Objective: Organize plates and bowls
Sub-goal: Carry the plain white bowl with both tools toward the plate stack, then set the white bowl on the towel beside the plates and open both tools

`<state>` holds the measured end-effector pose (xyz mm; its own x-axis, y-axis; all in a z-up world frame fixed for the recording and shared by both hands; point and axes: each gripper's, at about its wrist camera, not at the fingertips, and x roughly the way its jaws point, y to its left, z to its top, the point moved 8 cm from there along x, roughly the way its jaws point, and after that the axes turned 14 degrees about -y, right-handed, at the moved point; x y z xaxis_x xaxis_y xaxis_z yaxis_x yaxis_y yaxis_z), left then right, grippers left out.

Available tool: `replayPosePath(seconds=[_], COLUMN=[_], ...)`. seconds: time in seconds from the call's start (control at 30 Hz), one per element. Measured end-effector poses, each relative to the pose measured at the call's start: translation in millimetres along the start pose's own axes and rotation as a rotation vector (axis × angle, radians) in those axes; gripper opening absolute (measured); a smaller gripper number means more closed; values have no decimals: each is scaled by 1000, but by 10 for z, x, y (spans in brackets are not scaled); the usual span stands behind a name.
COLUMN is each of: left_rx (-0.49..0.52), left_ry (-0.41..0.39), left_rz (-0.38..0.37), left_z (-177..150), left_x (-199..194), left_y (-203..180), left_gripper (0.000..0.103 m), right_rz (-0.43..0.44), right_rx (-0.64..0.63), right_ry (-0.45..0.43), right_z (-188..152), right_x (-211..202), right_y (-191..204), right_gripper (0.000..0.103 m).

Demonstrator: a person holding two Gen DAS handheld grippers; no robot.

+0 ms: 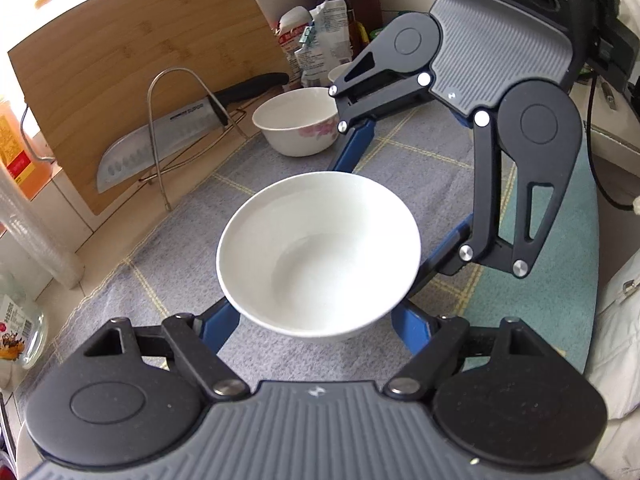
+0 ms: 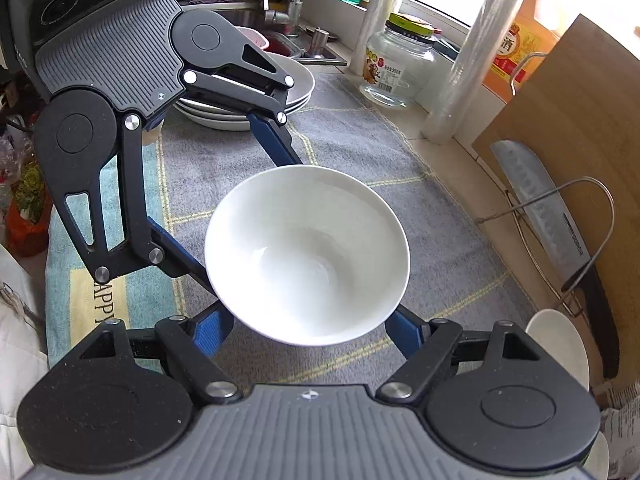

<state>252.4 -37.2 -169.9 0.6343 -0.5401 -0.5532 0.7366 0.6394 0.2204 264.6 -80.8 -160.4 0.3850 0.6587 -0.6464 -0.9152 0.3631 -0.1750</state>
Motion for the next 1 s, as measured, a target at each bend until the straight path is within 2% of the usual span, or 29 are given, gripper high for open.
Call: replayPosePath(seconds=[0.33,1.0], left_rx=[-27,-64], left_ry=[24,37], left_rz=[50,36], left_z=[-197,-280], left_x=[-77,-56], left_y=[208,306], left_gripper=[82,82], right_rz=[38,65], right_rx=[-28,0], right_ry=[9,36], right_z=[156,194], right_x=[311,445], right_y=[37,51], right_gripper=[86,85])
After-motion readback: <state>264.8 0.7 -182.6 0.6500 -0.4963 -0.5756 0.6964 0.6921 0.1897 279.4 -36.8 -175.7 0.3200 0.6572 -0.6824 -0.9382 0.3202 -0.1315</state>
